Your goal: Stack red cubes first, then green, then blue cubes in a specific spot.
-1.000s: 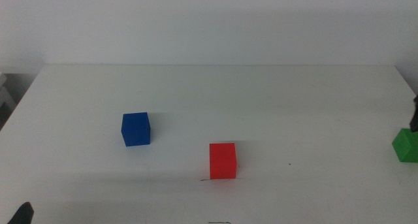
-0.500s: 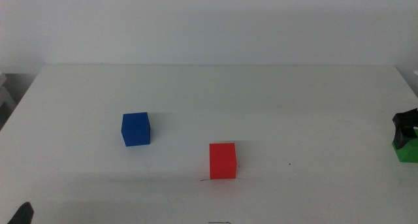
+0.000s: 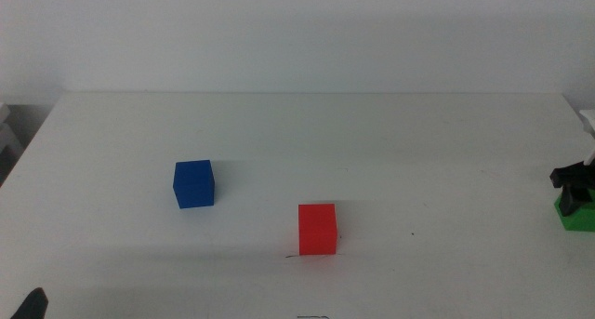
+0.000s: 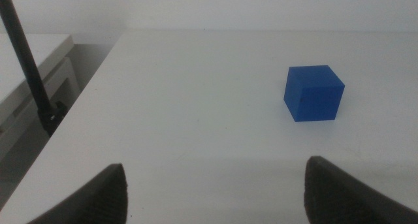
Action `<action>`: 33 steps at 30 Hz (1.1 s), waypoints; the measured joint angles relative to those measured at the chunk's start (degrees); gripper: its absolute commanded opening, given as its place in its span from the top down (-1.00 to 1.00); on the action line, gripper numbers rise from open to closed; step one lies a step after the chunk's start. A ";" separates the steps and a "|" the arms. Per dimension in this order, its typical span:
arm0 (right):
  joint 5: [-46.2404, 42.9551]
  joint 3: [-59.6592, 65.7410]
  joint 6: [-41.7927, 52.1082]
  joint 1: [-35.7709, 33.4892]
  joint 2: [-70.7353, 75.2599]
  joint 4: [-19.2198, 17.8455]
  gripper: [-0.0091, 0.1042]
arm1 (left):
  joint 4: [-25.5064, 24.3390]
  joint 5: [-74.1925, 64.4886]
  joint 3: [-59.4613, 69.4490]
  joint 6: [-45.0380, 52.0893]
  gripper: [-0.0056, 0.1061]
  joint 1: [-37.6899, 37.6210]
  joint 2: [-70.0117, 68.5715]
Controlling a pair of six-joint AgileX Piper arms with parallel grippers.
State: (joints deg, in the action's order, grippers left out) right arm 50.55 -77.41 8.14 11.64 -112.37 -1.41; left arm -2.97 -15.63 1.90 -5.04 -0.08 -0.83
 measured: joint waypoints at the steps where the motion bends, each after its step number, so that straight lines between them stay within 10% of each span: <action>1: 0.15 -0.20 -0.47 0.00 0.00 0.00 0.72 | 0.00 0.00 0.00 0.00 -0.73 0.00 0.00; 8: 6.89 -4.35 -11.86 -5.50 4.02 -1.04 0.86 | 0.00 0.00 0.00 0.00 -0.73 0.00 0.00; 18: 19.02 -15.65 -35.19 -34.88 7.59 -9.47 0.86 | 0.00 0.00 0.00 0.00 -0.73 0.00 0.00; 33: 18.95 -22.74 -46.86 -51.60 -1.17 -4.55 0.86 | 0.00 0.00 0.00 0.00 -0.73 0.00 0.00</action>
State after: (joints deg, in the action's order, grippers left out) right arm 69.50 -100.15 -38.71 -39.96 -113.54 -5.97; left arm -2.97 -15.63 1.90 -5.04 -0.08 -0.83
